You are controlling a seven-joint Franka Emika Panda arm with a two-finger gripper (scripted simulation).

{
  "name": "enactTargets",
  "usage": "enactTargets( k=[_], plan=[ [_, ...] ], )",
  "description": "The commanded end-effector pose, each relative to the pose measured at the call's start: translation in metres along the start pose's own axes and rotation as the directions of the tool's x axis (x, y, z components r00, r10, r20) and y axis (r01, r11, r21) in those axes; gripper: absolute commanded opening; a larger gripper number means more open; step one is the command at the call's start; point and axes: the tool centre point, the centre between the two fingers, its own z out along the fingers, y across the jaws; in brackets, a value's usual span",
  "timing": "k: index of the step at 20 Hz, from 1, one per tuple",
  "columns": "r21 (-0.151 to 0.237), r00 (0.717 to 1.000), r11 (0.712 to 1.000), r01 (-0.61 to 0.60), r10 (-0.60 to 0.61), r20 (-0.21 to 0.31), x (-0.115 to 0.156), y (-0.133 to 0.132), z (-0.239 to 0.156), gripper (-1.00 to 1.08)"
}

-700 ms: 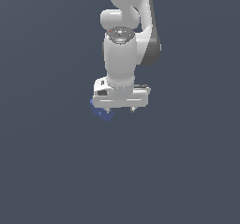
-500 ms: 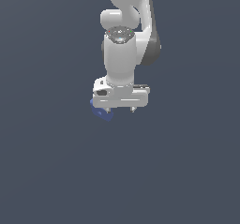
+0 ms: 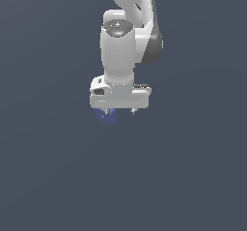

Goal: Pick up the object and move it to a goal position.

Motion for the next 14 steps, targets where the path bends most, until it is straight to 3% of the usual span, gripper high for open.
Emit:
enactTargets(
  k=[1, 14],
  plan=[
    [0.000, 1.000, 1.000, 0.003, -0.003, 0.001, 0.000, 0.000, 0.001, 1.00],
    [0.001, 0.991, 0.991, 0.132, -0.132, 0.013, -0.014, 0.012, 0.009, 1.00]
  ],
)
